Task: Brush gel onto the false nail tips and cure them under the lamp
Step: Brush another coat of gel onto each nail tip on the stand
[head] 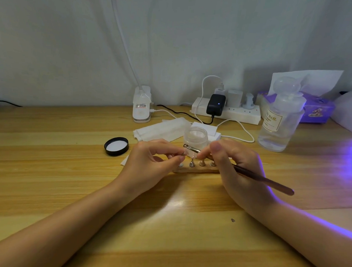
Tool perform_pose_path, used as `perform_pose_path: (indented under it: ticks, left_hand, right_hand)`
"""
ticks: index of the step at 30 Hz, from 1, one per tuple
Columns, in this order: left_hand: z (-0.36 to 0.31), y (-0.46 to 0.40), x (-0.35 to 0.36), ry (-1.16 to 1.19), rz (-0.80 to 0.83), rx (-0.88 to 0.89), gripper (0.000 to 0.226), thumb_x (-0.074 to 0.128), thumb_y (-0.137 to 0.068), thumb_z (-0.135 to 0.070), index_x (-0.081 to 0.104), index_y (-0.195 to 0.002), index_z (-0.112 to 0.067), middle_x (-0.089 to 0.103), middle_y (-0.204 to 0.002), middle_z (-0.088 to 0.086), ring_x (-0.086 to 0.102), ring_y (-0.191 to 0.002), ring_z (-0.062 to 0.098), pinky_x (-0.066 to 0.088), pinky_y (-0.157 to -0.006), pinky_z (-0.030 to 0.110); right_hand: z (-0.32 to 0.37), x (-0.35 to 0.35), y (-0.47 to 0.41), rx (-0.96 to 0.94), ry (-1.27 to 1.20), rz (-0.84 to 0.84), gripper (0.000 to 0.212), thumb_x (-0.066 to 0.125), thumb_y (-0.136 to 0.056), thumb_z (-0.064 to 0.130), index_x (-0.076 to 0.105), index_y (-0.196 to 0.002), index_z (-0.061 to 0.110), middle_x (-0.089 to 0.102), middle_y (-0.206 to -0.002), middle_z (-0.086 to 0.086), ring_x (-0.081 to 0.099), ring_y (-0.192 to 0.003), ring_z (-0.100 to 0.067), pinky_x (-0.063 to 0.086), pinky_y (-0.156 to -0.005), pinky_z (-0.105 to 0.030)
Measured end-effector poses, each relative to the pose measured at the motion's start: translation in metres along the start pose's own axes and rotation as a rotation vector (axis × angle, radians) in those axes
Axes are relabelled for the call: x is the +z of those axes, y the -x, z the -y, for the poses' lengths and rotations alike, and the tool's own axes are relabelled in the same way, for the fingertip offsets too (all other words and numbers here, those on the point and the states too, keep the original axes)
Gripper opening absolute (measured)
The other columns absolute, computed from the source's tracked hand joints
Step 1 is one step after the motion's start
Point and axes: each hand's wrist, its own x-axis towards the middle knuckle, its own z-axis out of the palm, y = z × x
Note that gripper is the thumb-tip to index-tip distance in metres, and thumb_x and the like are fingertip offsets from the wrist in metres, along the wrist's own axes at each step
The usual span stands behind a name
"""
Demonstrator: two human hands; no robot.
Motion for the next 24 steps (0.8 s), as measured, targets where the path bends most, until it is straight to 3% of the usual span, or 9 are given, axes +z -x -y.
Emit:
perform_pose_path:
  ticks: [5,7,13,16,19,24]
  left_hand:
    - [-0.0002,-0.0004,0.0006,0.019,0.003,-0.008,0.018,0.070,-0.076,-0.006,0.073,-0.086,-0.020,0.069,-0.082,-0.001,0.064,-0.078,0.020,0.055,-0.065,0.037]
    - [-0.0006,-0.0004,0.0003,0.021,0.011,-0.006,0.018,0.070,-0.076,-0.006,0.073,-0.087,-0.020,0.069,-0.082,0.000,0.064,-0.078,0.020,0.055,-0.065,0.038]
    - [0.0000,-0.0018,0.0008,0.017,0.021,0.010,0.020,0.070,-0.075,-0.006,0.072,-0.084,-0.023,0.069,-0.082,0.000,0.063,-0.079,0.020,0.055,-0.064,0.036]
    - [0.0013,-0.0021,0.0008,0.023,0.011,0.010,0.021,0.071,-0.074,-0.005,0.072,-0.082,-0.024,0.068,-0.080,-0.002,0.063,-0.079,0.020,0.055,-0.066,0.037]
    - [0.0019,-0.0015,0.0006,0.021,0.010,0.012,0.019,0.071,-0.074,-0.006,0.072,-0.082,-0.023,0.068,-0.080,-0.002,0.063,-0.079,0.020,0.055,-0.066,0.038]
    - [0.0010,-0.0025,0.0009,0.012,0.011,0.027,0.022,0.071,-0.073,-0.004,0.072,-0.081,-0.025,0.068,-0.080,-0.001,0.062,-0.080,0.021,0.054,-0.065,0.040]
  right_hand:
    - [-0.0015,-0.0020,0.0035,0.046,-0.071,-0.006,0.041,0.038,-0.090,0.039,0.064,-0.063,0.023,0.063,-0.064,0.007,0.059,-0.066,-0.008,0.045,-0.069,-0.030]
    - [-0.0010,-0.0028,0.0039,0.061,-0.098,-0.036,0.043,0.035,-0.089,0.037,0.063,-0.061,0.022,0.063,-0.061,0.003,0.059,-0.065,-0.010,0.045,-0.069,-0.028]
    - [-0.0004,0.0006,0.0004,-0.008,0.000,-0.013,0.044,0.038,-0.092,0.042,0.066,-0.071,0.016,0.056,-0.068,0.018,0.052,-0.070,-0.005,0.040,-0.067,-0.020]
    - [-0.0021,-0.0007,0.0023,0.058,-0.069,-0.015,0.044,0.038,-0.090,0.039,0.065,-0.063,0.017,0.061,-0.062,0.006,0.057,-0.067,-0.011,0.044,-0.067,-0.028]
    - [-0.0011,-0.0028,0.0039,0.095,-0.146,-0.029,0.045,0.034,-0.089,0.038,0.064,-0.061,0.018,0.062,-0.061,-0.002,0.059,-0.065,-0.011,0.046,-0.067,-0.027]
    - [-0.0001,-0.0006,0.0013,-0.011,-0.020,0.007,0.042,0.040,-0.092,0.036,0.067,-0.070,0.012,0.056,-0.067,0.017,0.053,-0.069,-0.005,0.040,-0.067,-0.020]
